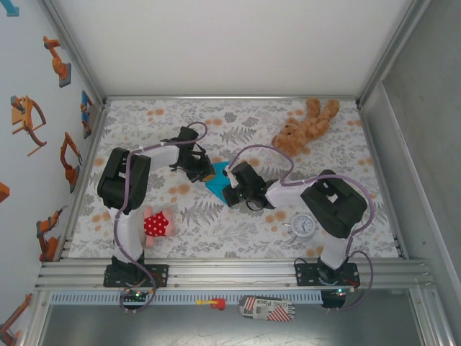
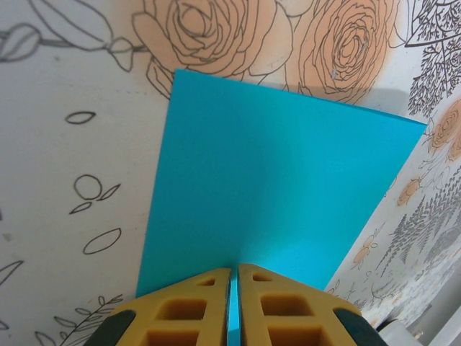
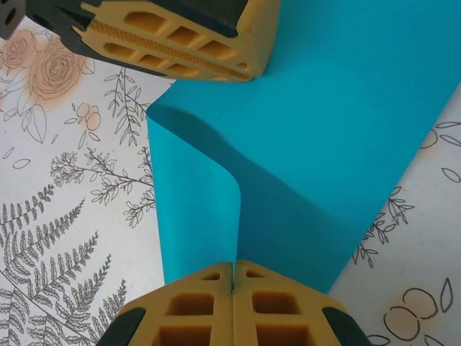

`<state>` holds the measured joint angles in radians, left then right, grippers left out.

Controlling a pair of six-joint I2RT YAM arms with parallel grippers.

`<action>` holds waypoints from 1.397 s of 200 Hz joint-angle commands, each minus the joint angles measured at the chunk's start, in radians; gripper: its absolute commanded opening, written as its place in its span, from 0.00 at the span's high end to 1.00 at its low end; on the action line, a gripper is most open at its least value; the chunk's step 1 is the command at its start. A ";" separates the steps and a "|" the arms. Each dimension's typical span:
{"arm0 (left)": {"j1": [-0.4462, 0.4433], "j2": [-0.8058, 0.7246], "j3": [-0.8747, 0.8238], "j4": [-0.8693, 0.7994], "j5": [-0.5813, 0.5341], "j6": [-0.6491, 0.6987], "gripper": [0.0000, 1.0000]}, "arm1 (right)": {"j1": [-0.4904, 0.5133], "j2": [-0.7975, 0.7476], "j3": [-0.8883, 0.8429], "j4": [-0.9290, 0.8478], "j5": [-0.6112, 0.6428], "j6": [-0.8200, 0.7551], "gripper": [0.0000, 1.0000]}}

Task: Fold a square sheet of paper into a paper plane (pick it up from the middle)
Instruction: Third fold the triangle at the center of the table.

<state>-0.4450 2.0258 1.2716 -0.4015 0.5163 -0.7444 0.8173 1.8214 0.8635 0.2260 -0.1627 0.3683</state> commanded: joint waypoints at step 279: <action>0.000 0.098 0.099 -0.122 -0.064 0.089 0.90 | -0.007 0.037 0.062 -0.058 0.008 -0.017 1.00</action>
<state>-0.4408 2.0819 1.3727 -0.4618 0.4866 -0.6796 0.8154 1.8359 0.8959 0.1829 -0.1635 0.3668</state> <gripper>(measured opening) 0.102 0.049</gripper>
